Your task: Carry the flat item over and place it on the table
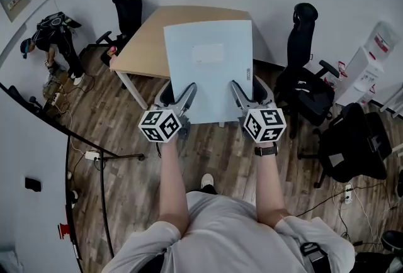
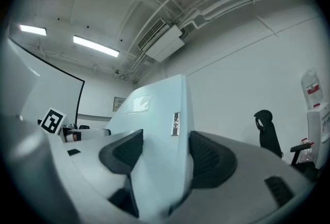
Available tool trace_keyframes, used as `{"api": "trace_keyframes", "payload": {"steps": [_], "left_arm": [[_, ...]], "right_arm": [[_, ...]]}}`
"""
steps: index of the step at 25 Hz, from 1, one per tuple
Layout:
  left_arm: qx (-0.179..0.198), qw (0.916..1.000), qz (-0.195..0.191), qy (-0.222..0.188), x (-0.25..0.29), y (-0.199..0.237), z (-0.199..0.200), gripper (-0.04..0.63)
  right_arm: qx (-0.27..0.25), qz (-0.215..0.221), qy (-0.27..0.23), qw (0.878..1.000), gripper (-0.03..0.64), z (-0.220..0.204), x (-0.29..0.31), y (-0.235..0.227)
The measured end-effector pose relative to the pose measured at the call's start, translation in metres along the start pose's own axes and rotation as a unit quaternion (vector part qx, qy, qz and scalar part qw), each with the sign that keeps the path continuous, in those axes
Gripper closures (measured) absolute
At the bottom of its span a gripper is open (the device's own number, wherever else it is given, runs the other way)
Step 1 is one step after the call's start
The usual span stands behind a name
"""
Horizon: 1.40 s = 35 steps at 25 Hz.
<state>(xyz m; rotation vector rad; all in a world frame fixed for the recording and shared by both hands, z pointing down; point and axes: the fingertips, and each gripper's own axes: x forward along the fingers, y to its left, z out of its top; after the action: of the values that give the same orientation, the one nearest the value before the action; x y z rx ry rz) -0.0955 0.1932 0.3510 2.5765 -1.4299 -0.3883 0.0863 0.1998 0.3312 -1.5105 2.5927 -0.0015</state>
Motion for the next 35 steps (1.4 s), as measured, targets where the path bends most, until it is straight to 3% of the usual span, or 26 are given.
{"api": "trace_keyframes", "payload": {"steps": [7,14,21,30,35], "left_arm": [[-0.003,0.9999,0.016,0.0,0.054,0.077,0.005,0.245],[-0.014,0.9997,0.014,0.016,0.102,0.128,-0.006,0.245],[-0.006,0.9993,0.027,0.027,0.189,0.149,-0.031,0.245],[0.014,0.997,0.075,0.016,0.313,0.197,-0.022,0.245],[0.011,0.9949,0.096,0.026,0.359,0.214,-0.039,0.245]], "right_arm": [[-0.004,-0.011,0.008,1.0,0.334,-0.017,0.096,-0.014],[0.003,-0.022,0.025,0.999,0.334,-0.039,0.156,-0.035],[0.019,-0.018,0.03,0.999,0.334,-0.062,0.214,-0.112],[0.04,0.036,0.024,0.998,0.334,-0.063,0.334,-0.204],[0.055,0.051,0.038,0.996,0.334,-0.082,0.372,-0.244]]}}
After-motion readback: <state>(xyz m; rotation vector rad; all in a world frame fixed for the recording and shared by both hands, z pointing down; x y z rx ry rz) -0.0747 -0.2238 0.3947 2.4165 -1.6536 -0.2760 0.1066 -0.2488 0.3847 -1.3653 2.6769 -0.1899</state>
